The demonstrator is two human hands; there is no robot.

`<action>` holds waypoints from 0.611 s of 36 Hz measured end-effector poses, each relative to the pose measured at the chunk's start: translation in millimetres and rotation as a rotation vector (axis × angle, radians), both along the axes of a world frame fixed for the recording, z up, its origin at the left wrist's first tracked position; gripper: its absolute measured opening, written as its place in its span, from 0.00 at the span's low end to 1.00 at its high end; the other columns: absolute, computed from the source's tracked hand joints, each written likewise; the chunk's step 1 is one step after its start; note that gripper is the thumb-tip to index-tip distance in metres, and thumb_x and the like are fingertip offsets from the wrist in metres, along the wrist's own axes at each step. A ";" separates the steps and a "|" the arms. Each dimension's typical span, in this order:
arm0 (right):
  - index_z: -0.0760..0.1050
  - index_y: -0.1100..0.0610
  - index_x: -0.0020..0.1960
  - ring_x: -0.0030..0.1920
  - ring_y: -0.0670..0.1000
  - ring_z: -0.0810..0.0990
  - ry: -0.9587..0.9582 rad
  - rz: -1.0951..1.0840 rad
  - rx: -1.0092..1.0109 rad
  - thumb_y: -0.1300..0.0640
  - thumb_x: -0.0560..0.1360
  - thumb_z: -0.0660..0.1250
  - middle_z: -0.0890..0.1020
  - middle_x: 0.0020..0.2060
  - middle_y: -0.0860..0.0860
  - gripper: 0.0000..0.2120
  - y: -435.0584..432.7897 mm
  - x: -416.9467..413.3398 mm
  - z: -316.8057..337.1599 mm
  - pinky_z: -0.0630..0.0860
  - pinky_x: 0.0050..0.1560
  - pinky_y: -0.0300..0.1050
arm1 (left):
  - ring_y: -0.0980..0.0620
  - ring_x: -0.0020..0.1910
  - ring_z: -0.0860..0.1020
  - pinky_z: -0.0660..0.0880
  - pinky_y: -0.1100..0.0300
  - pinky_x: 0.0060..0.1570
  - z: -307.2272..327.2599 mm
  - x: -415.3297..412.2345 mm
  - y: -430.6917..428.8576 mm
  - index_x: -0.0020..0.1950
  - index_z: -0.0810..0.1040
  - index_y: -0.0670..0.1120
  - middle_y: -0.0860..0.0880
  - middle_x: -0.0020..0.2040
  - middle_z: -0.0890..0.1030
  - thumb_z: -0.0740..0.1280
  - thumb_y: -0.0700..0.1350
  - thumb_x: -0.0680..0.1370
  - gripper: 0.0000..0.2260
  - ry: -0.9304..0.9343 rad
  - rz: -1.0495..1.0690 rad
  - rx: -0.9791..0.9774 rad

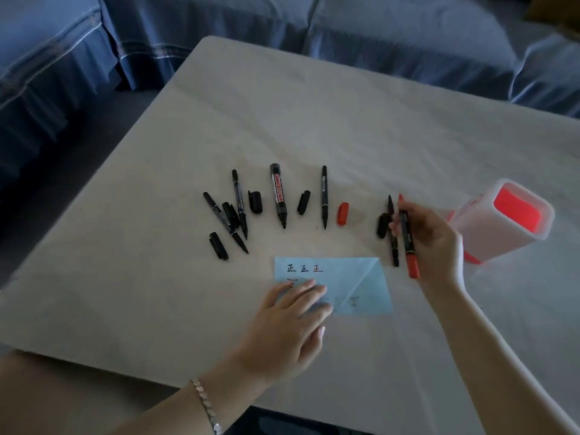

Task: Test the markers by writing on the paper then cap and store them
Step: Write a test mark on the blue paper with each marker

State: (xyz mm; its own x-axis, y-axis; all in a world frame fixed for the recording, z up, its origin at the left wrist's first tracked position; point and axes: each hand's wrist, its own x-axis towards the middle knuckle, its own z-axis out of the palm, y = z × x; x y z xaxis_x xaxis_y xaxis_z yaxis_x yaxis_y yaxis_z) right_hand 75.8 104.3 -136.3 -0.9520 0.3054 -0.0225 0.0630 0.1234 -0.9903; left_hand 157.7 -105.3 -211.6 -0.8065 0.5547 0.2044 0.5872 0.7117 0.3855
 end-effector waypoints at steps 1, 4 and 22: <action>0.76 0.61 0.53 0.33 0.39 0.80 0.003 -0.010 0.038 0.74 0.72 0.61 0.82 0.30 0.40 0.14 2.5 -5.5 3.9 0.75 0.40 0.31 | 0.52 0.64 0.74 0.63 0.54 0.65 0.1 0.2 0.2 0.56 0.80 0.51 0.51 0.61 0.79 0.60 0.49 0.74 0.14 -0.011 0.000 0.003; 0.79 0.58 0.50 0.42 0.47 0.80 -0.052 -0.013 0.024 0.75 0.72 0.57 0.82 0.36 0.45 0.18 3.7 -21.0 14.8 0.78 0.48 0.36 | 0.53 0.65 0.73 0.63 0.54 0.65 0.6 0.6 0.6 0.57 0.80 0.51 0.52 0.62 0.79 0.60 0.50 0.75 0.15 -0.036 0.005 -0.015; 0.78 0.58 0.56 0.54 0.60 0.75 -0.217 0.176 0.924 0.59 0.75 0.62 0.75 0.55 0.58 0.12 -33.6 -58.1 -12.4 0.73 0.52 0.47 | 0.53 0.63 0.74 0.64 0.55 0.64 -0.9 0.5 -0.8 0.55 0.81 0.52 0.52 0.61 0.79 0.62 0.50 0.74 0.14 -0.012 0.006 0.040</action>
